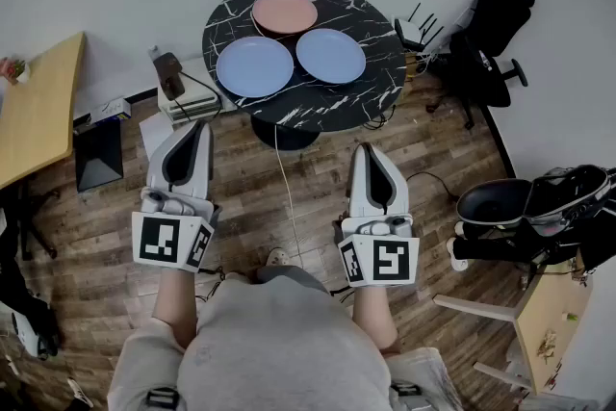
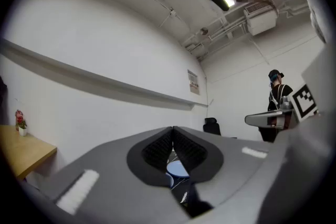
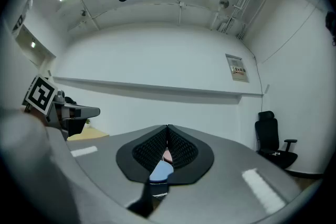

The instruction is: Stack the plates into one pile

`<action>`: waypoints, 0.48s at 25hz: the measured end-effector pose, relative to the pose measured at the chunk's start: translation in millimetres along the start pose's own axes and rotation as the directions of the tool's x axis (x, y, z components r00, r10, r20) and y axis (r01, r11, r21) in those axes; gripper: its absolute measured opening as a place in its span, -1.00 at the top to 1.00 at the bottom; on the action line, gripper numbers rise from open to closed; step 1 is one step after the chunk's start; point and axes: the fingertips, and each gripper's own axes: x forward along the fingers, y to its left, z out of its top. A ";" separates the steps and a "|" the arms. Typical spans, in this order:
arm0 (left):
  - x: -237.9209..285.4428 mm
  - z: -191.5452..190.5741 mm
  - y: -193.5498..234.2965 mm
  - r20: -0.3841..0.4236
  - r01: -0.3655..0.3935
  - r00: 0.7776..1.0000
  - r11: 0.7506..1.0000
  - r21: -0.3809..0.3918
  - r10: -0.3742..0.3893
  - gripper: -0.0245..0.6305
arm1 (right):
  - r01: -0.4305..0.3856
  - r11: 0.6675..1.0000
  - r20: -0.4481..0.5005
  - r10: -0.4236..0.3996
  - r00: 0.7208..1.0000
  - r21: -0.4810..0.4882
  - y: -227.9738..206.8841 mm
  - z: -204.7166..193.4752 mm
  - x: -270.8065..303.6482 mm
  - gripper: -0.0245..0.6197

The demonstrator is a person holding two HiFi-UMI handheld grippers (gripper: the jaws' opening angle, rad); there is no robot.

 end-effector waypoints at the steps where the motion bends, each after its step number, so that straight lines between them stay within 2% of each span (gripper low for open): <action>1: 0.1 0.4 0.5 0.000 -0.004 1.000 1.000 -0.002 0.004 0.74 | -0.001 1.000 0.002 0.001 1.000 0.000 -0.4 0.6 0.5 0.91; 12: 14.8 7.7 -2.3 0.016 -0.029 0.999 1.000 -0.002 0.029 0.74 | -0.019 1.000 0.029 0.019 0.999 -0.006 -13.3 8.0 12.6 0.91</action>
